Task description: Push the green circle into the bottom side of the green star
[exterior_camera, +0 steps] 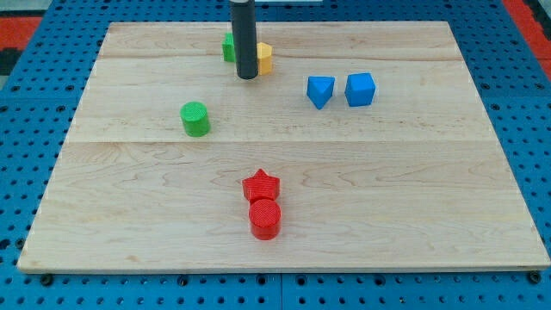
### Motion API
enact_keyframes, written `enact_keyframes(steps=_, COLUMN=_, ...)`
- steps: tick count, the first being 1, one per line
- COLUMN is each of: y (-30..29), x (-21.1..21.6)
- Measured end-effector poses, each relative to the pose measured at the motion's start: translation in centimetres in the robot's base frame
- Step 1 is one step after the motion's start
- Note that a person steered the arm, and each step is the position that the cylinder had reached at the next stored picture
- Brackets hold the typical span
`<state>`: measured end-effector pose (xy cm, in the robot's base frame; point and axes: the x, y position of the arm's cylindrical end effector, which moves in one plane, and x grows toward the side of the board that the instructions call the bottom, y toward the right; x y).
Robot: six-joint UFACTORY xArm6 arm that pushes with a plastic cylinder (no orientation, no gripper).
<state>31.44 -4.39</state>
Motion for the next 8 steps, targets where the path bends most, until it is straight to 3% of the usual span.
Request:
enact_keyframes(steps=2, y=2.2, x=-2.3)
enact_keyframes(steps=3, y=2.2, x=0.0)
enact_keyframes(steps=5, y=1.4, x=12.2)
enact_keyframes(steps=6, y=-7.2, x=12.4)
enact_keyframes(steps=7, y=-11.4, x=6.1)
enact_keyframes(steps=8, y=-10.0, x=0.1)
